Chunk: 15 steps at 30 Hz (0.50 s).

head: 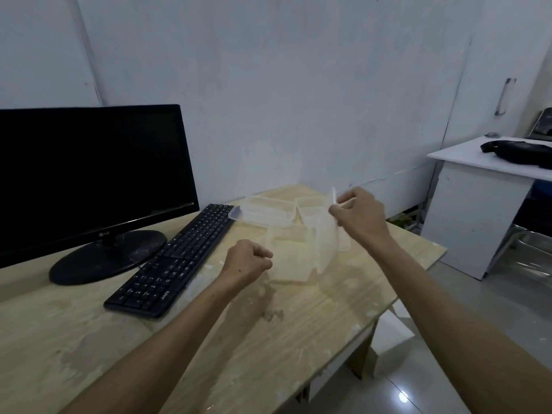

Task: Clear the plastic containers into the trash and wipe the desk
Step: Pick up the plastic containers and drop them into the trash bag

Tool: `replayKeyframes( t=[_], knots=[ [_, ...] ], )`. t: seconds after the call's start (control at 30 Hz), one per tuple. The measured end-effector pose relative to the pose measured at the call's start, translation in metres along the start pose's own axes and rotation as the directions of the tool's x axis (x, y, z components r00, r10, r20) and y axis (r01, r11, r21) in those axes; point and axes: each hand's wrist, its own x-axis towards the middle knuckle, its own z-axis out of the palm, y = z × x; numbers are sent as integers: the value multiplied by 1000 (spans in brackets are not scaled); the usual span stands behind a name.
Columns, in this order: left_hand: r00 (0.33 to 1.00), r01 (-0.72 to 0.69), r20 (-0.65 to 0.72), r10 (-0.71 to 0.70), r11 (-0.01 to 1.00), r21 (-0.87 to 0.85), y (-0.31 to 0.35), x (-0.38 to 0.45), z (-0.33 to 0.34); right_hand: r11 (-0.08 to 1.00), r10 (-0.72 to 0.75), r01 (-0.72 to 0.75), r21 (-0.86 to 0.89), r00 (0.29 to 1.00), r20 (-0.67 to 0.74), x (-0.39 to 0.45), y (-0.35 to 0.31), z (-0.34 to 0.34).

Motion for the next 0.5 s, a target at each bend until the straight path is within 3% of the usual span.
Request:
replayKeyframes(
  t=[0.17, 0.33, 0.5],
  knots=[
    [992, 111, 81, -93, 959, -261, 2, 1, 2, 985, -142, 153, -84, 982, 127, -11, -24, 57],
    [951, 285, 227, -207, 872, -398, 7, -2, -3, 891, -187, 280, -356, 944, 273, -24, -29, 109],
    [936, 329, 257, -240, 854, -402, 3, 3, -13, 938, -183, 273, -213, 913, 364, -18, -13, 121]
  ],
)
